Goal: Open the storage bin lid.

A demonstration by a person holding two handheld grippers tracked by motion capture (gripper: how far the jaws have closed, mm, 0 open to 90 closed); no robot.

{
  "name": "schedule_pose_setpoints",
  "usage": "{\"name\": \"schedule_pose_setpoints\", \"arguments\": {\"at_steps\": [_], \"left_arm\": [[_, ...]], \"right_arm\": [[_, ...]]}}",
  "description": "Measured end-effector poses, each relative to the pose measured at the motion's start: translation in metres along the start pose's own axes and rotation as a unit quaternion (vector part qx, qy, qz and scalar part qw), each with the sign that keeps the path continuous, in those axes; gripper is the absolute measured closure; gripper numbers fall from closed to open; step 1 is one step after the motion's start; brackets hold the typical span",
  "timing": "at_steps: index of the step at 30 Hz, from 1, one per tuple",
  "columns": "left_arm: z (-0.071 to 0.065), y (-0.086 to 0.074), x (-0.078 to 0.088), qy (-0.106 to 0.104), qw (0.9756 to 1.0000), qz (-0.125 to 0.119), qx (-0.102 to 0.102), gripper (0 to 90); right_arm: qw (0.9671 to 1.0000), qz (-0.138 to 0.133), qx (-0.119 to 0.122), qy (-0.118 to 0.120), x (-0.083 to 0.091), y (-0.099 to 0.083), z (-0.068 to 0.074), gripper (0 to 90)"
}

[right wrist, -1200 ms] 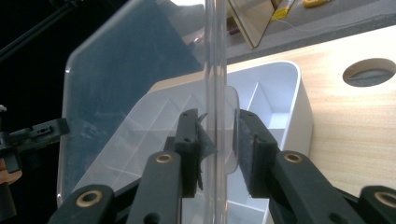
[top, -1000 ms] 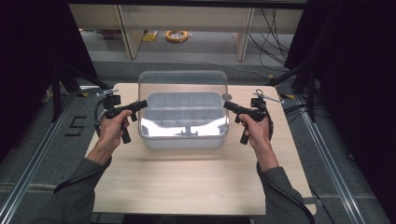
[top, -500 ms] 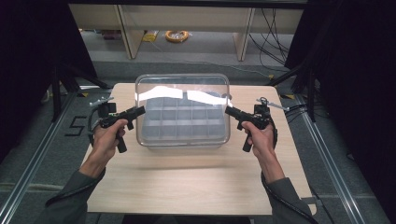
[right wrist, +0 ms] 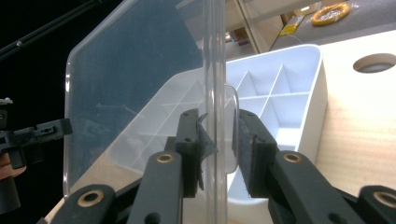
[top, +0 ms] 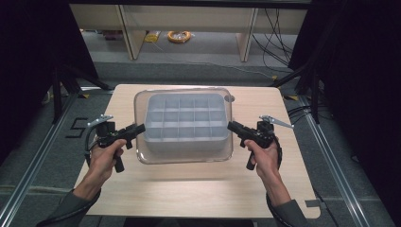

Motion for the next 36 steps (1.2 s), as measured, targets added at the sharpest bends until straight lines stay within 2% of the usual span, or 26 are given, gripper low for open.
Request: {"name": "schedule_pose_setpoints", "arguments": {"at_steps": [2, 5, 6, 8, 9, 10, 11, 12, 14, 15, 16, 17, 19, 20, 21, 22, 25, 28, 30, 32, 33, 34, 36], "left_arm": [[0.0, -0.006, 0.002, 0.003, 1.0, 0.002, -0.005, 57.3], [0.0, -0.016, 0.006, 0.004, 0.9999, 0.007, -0.009, 57.4], [0.0, -0.019, 0.007, 0.004, 0.9999, 0.01, -0.01, 57.5], [0.0, -0.026, 0.009, 0.002, 0.9998, 0.013, -0.012, 57.7], [0.0, -0.029, 0.01, 0.002, 0.9998, 0.014, -0.012, 57.8], [-0.001, -0.032, 0.011, 0.004, 0.9998, 0.015, -0.014, 57.7], [-0.001, -0.035, 0.011, 0.006, 0.9997, 0.018, -0.014, 57.7], [-0.001, -0.038, 0.012, 0.006, 0.9997, 0.019, -0.016, 57.7], [-0.002, -0.044, 0.013, 0.005, 0.9996, 0.022, -0.015, 57.7], [-0.002, -0.046, 0.013, 0.004, 0.9996, 0.022, -0.018, 57.8], [-0.003, -0.049, 0.014, 0.004, 0.9995, 0.025, -0.017, 57.7], [-0.003, -0.051, 0.014, 0.004, 0.9995, 0.025, -0.017, 57.7], [-0.004, -0.057, 0.016, 0.006, 0.9993, 0.03, -0.02, 57.7], [-0.005, -0.059, 0.016, 0.003, 0.9993, 0.031, -0.019, 57.7], [-0.005, -0.062, 0.017, 0.002, 0.9993, 0.032, -0.019, 57.7], [-0.005, -0.064, 0.017, 0.002, 0.9992, 0.035, -0.019, 57.7], [-0.006, -0.071, 0.019, 0.001, 0.999, 0.041, -0.02, 57.6], [-0.006, -0.078, 0.021, 0.0, 0.9988, 0.044, -0.02, 57.5], [-0.005, -0.083, 0.022, 0.0, 0.9986, 0.049, -0.022, 57.4], [-0.005, -0.087, 0.024, -0.002, 0.9986, 0.05, -0.018, 57.3], [-0.006, -0.088, 0.025, -0.002, 0.9986, 0.05, -0.017, 57.3], [-0.006, -0.089, 0.026, -0.005, 0.9986, 0.049, -0.02, 57.4], [-0.007, -0.091, 0.028, -0.003, 0.9984, 0.051, -0.024, 57.4]], "right_arm": [[0.9999, -0.002, 0.012, -0.003, 0.001, -0.006, -0.001, 72.6], [1.0, 0.003, 0.003, 0.001, 0.002, -0.015, 0.002, 72.6], [0.9999, 0.004, 0.013, -0.002, 0.002, -0.018, 0.0, 72.6], [0.9999, 0.01, 0.01, -0.001, 0.004, -0.025, 0.001, 72.6], [0.9999, 0.012, 0.0, 0.003, 0.005, -0.029, 0.003, 72.6], [0.9998, 0.012, 0.014, -0.002, 0.005, -0.031, 0.0, 72.6], [0.9998, 0.018, -0.003, 0.003, 0.007, -0.035, 0.004, 72.5], [0.9998, 0.016, 0.013, -0.003, 0.007, -0.038, 0.002, 72.4], [0.9997, 0.022, -0.002, -0.002, 0.009, -0.044, 0.005, 72.4], [0.9998, 0.016, 0.013, -0.006, 0.009, -0.046, 0.003, 72.4], [0.9998, 0.022, -0.002, -0.003, 0.011, -0.05, 0.005, 72.4], [0.9997, 0.021, 0.007, -0.004, 0.012, -0.052, 0.005, 72.4], [0.9997, 0.022, 0.009, -0.007, 0.014, -0.057, 0.004, 72.4], [0.9994, 0.03, -0.017, 0.003, 0.018, -0.061, 0.01, 72.4], [0.9997, 0.02, 0.013, -0.006, 0.016, -0.063, 0.005, 72.4], [0.9997, 0.025, -0.002, -0.005, 0.019, -0.066, 0.008, 72.4], [0.9997, 0.026, 0.003, -0.002, 0.023, -0.074, 0.009, 72.5], [0.9996, 0.026, 0.01, -0.009, 0.025, -0.081, 0.01, 72.6], [0.9995, 0.032, -0.004, -0.001, 0.028, -0.087, 0.015, 72.7], [0.9995, 0.028, 0.007, -0.011, 0.028, -0.091, 0.013, 72.7], [0.9993, 0.034, -0.013, -0.001, 0.03, -0.095, 0.018, 72.7], [0.9992, 0.036, -0.015, -0.004, 0.03, -0.097, 0.017, 72.8], [0.9993, 0.036, -0.004, -0.001, 0.032, -0.1, 0.017, 72.8]]}}
Point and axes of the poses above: each handheld gripper's, and its own axes: x roughly backward along the jaws, y roughly out of its top, z roughly to its left, the point moved 4 cm from there along -x, roughly forward along the jaws, and after that the axes turned 11 degrees about z, right-handed, at the moved point
